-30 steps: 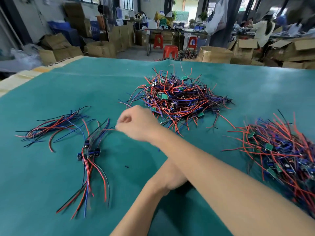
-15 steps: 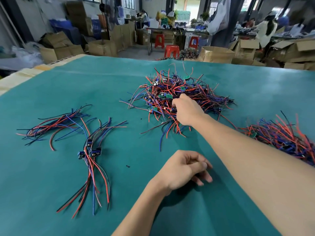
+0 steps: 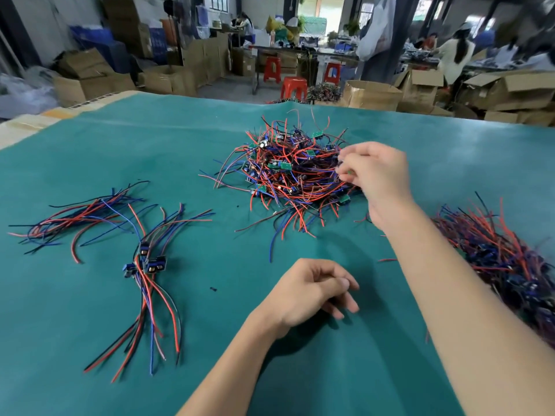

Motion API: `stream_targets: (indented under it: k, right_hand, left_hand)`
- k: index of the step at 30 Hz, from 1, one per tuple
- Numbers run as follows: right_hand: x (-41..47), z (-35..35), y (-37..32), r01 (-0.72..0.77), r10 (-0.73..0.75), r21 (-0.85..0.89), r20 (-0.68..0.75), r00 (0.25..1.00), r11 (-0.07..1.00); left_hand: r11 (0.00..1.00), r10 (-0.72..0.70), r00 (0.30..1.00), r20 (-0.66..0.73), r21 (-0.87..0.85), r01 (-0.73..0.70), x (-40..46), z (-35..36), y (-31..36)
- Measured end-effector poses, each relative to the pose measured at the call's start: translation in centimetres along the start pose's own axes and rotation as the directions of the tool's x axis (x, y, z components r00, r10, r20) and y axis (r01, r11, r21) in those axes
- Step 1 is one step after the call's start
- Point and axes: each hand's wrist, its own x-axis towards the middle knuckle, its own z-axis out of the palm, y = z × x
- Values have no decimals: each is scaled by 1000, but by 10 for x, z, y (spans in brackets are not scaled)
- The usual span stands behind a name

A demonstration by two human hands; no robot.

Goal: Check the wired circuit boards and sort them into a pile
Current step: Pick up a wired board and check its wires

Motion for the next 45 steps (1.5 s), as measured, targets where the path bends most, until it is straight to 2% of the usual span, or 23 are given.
stream_targets:
  k: [2, 4, 7, 9, 12, 15, 17, 22, 26, 30, 33, 36, 39, 42, 45]
  right_hand:
    - [-29, -19, -8, -40, 42, 286, -1, 999, 957]
    - [-61, -35, -7, -118, 112, 494, 43, 993, 861]
    - [-100, -44, 16, -283, 242, 620, 152, 958, 732]
    - [-115, -43, 35, -365, 303, 596, 205, 930, 716]
    - [-124, -38, 52, -408, 321, 515, 254, 912, 754]
    - [-127, -34, 57, -398, 289, 432, 298, 910, 809]
    - [-129, -33, 59, -369, 274, 313, 307, 912, 875]
    - [-126, -38, 58, -301, 259, 117, 281, 924, 947]
    - [-123, -42, 61, -339, 302, 174, 206, 931, 925]
    - [-120, -43, 62, -431, 364, 306, 253, 896, 849]
    - [-119, -44, 60, -450, 361, 380, 285, 888, 808]
    - [-120, -45, 61, -422, 336, 373, 276, 901, 826]
    - [-118, -48, 65, -411, 333, 312, 276, 902, 856]
    - [-118, -47, 70, -322, 290, 176, 182, 939, 930]
    - [-115, -44, 76, -191, 191, 8, -26, 981, 982]
  left_hand:
    - [1000, 7, 1000, -14, -13, -7, 0, 0, 0]
    - [998, 17, 999, -44, -58, -20, 1, -1, 0]
    - [975, 23, 992, -121, -215, -49, 3, 0, 0]
    - [957, 57, 986, -154, -272, -98, 4, 0, -2]
    - [964, 113, 973, -201, -216, -156, 3, 2, -3]
    - [970, 127, 955, -268, -165, -176, 4, 5, -4]
    - [976, 127, 946, -297, -132, -172, 4, 6, -4]
    - [980, 125, 961, -246, -122, -159, 4, 6, -2]
    - [976, 109, 970, -217, -159, -146, 2, 4, -5]
    - [984, 117, 951, -285, -93, -149, 3, -1, -10]
    - [981, 110, 942, -318, -116, -154, 3, -4, -10]
    - [985, 108, 953, -285, -98, -141, 3, -3, -9]
    - [992, 120, 964, -237, -10, -126, 1, -2, -6]
    - [995, 97, 970, -222, 50, -89, 1, -3, -5]
    - [991, 95, 971, -220, 115, -71, 3, -1, -5]
